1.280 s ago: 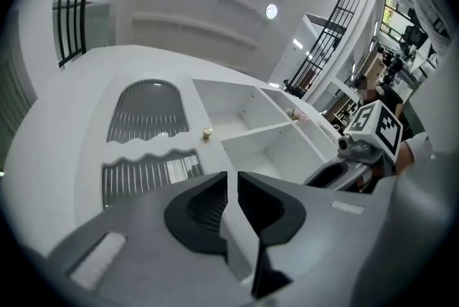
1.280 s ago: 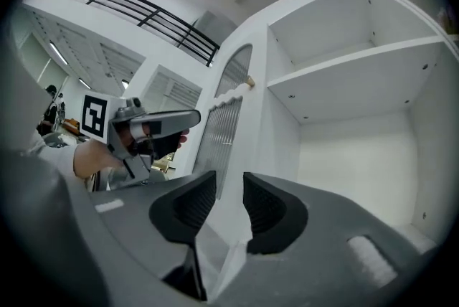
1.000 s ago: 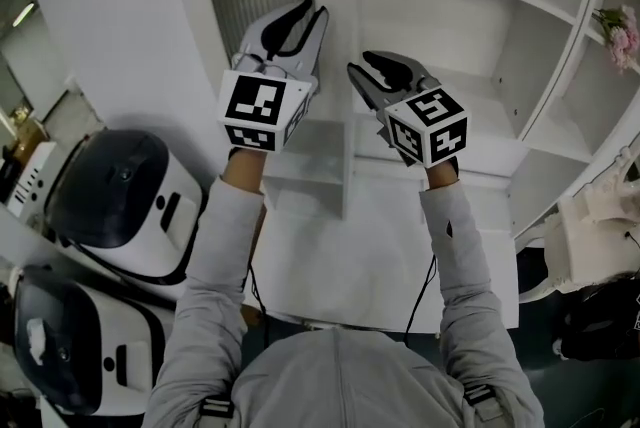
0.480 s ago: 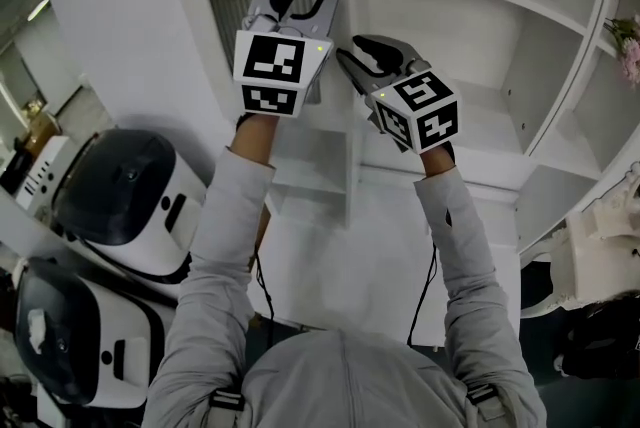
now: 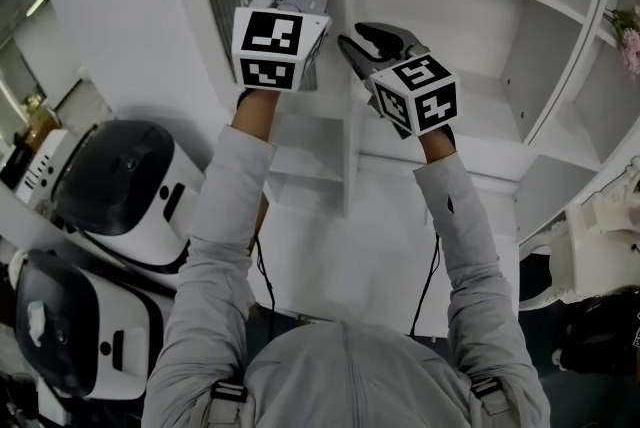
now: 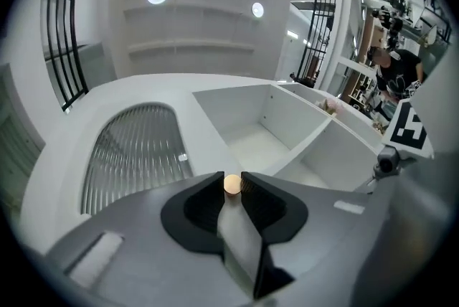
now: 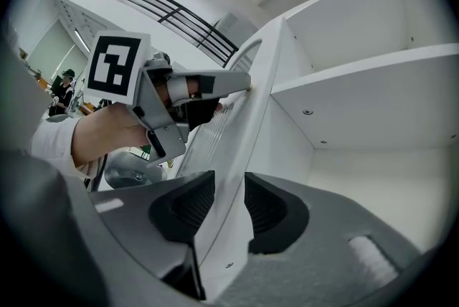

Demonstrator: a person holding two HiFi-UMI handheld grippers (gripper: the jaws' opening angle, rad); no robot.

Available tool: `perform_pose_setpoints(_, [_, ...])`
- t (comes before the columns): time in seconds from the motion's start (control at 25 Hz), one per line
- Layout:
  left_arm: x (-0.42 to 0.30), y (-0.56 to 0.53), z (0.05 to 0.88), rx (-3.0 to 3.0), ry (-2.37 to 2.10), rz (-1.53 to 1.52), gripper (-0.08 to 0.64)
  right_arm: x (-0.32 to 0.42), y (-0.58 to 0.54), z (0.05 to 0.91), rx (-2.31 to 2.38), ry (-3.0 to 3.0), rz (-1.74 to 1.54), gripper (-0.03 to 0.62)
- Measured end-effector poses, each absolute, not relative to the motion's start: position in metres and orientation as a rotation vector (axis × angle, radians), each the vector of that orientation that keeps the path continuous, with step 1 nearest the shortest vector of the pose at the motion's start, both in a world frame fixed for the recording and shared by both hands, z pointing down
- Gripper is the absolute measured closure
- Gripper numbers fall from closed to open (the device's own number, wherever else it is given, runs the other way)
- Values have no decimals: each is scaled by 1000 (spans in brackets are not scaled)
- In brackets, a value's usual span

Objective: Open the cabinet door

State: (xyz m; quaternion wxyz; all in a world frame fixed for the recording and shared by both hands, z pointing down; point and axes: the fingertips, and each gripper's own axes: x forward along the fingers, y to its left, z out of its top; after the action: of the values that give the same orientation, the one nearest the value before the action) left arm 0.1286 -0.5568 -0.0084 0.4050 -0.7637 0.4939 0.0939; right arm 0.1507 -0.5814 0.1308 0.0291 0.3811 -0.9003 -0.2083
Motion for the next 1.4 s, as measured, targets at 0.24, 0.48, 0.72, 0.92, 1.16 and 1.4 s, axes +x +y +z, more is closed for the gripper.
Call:
perform_pose_setpoints(0.24, [126,-549,-9,-1944,1235,284,469,143,-583,131,1136,-2808,-607,459])
perform_pose_setpoints(0.48, [126,-545,-10,-1931,1216,274,469,140,-579,131,1160,-2842,-595,465])
perform_pose_setpoints(0.72, [125,-540,-11,-1917,1186,288,469,140,-574,131,1199,-2854,-586,476])
perform_pose_setpoints(0.92, [117,-521,-6,-1956,1129,309,469,134,-553,137,1219,-2831,-615,474])
perform_pose_setpoints(1.16, [107,-501,-6,-2015,1059,314,469,125,-530,137,1296,-2751,-626,474])
perform_pose_setpoints(1.4, [89,-473,-1,-2080,983,348,469,110,-500,139,1451,-2720,-627,476])
